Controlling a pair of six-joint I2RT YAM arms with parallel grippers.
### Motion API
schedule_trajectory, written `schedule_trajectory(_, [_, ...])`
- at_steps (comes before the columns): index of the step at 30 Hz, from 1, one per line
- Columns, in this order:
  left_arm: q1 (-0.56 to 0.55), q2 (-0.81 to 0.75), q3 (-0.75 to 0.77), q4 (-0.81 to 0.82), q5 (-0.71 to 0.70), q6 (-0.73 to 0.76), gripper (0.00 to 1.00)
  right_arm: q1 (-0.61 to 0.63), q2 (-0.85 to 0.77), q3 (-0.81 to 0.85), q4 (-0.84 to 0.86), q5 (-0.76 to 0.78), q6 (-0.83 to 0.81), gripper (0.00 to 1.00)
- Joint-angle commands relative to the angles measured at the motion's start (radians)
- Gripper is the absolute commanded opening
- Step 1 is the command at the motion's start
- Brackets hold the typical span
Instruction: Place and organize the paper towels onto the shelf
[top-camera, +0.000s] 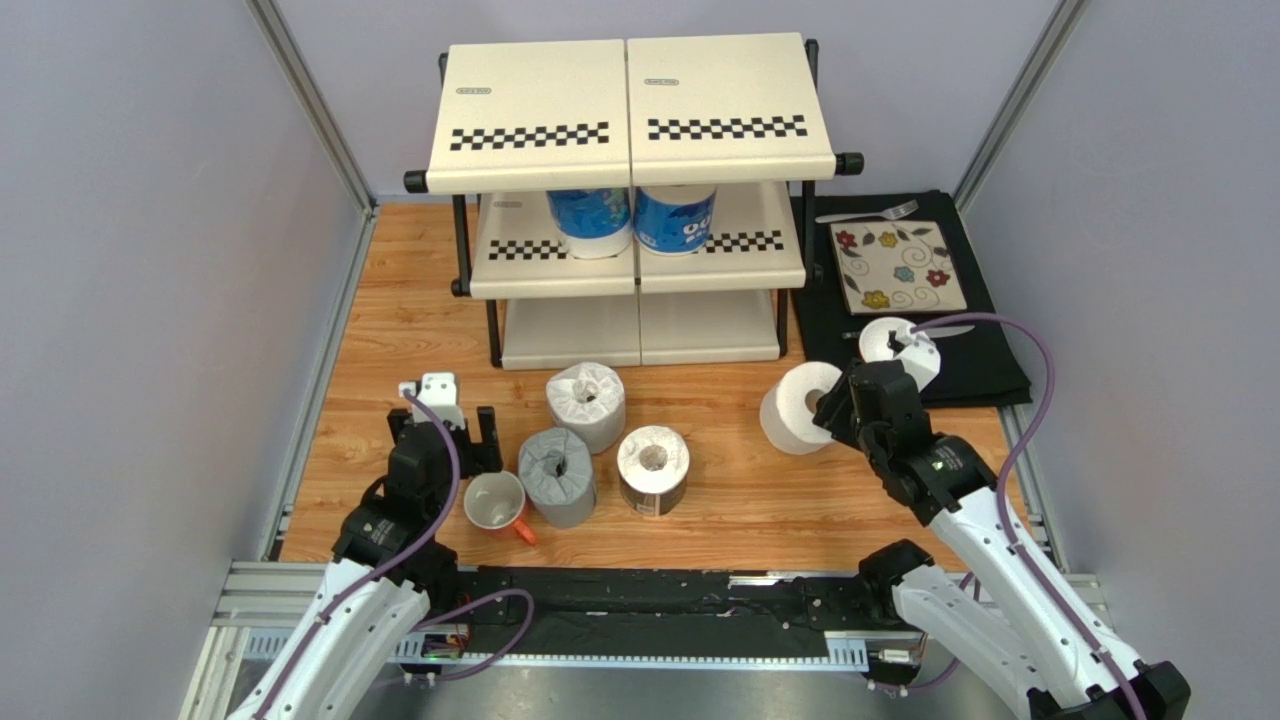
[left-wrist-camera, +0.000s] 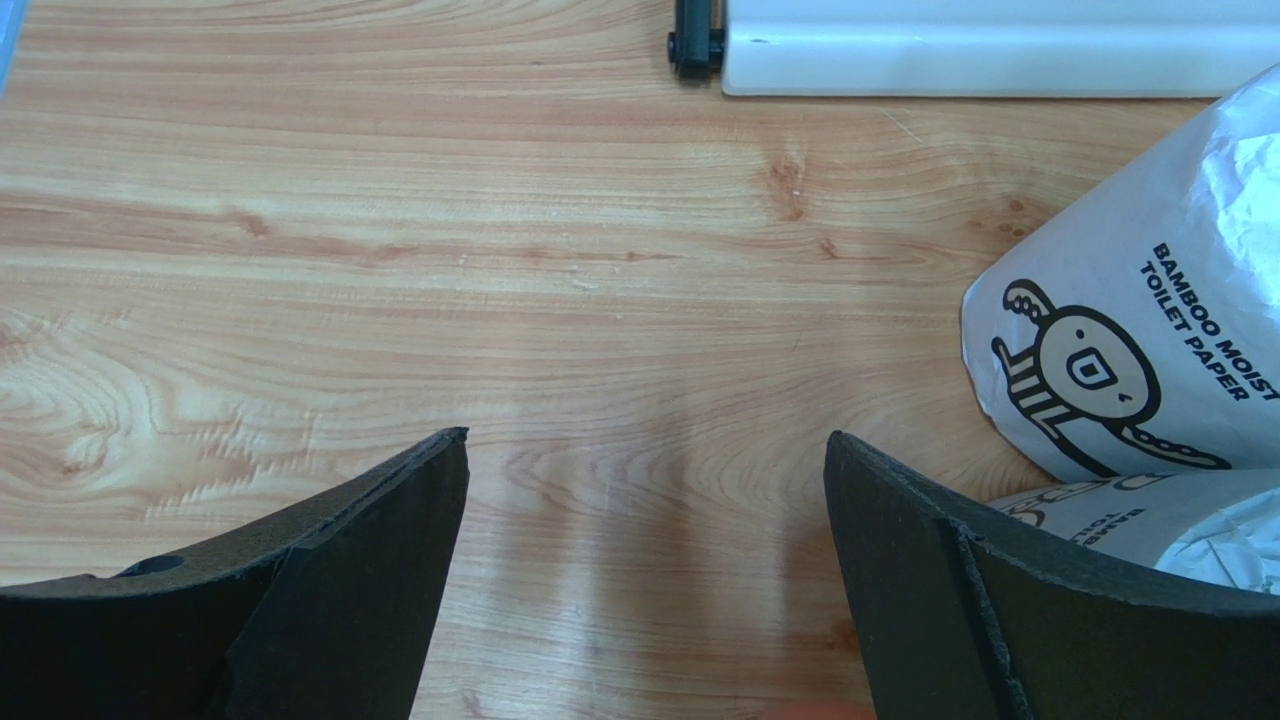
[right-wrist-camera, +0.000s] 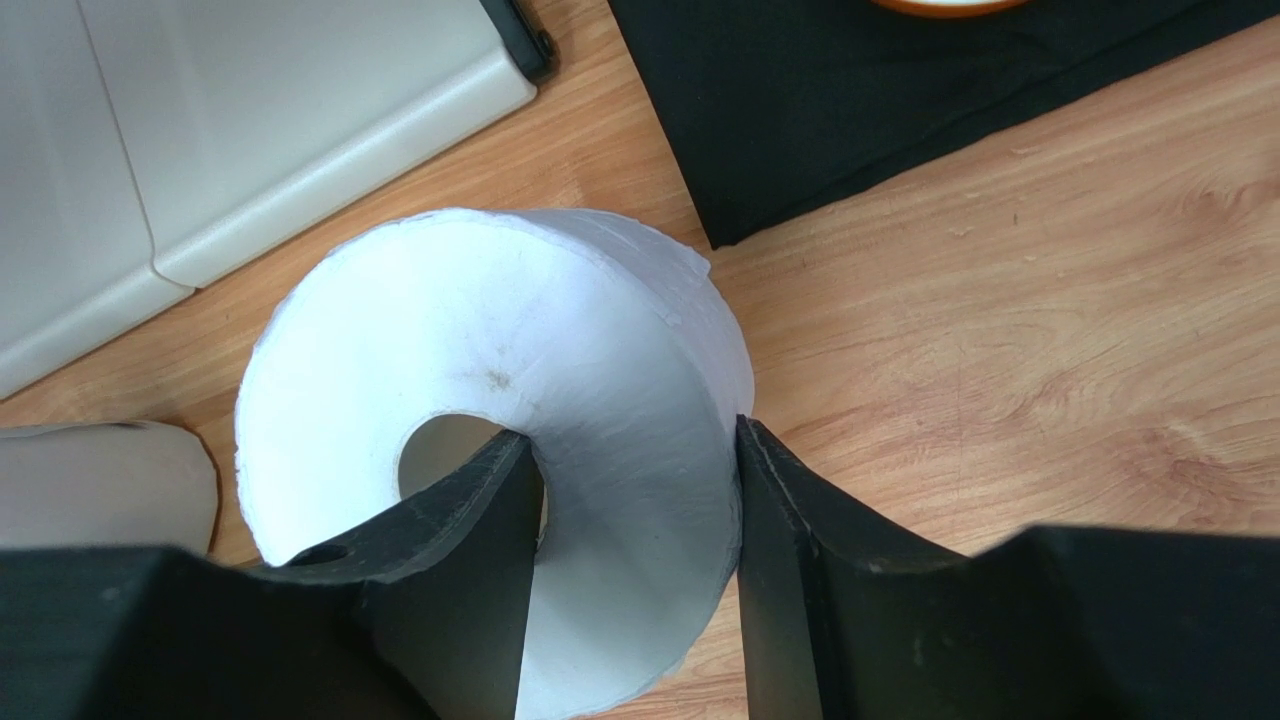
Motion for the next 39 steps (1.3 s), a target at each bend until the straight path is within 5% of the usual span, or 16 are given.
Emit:
schedule_trajectory(1, [0.001,0.005,0.031,-0.003,-0.011,0.002,0.96,0.000,-0.006,0.115,0.038,0.000,-0.046,0.31])
schedule_trajectory(17, [0.001,0.015,0.031,-0.008,-0.016,0.002,0.97,0.001,-0.037,0.190,0.238,-0.273,-0.139,0.31])
schedule_trajectory(39, [0.001,0.024,0.034,-0.013,-0.019,0.000,0.97,0.049,0.215,0.772,0.333,-0.511,-0.115,0.32])
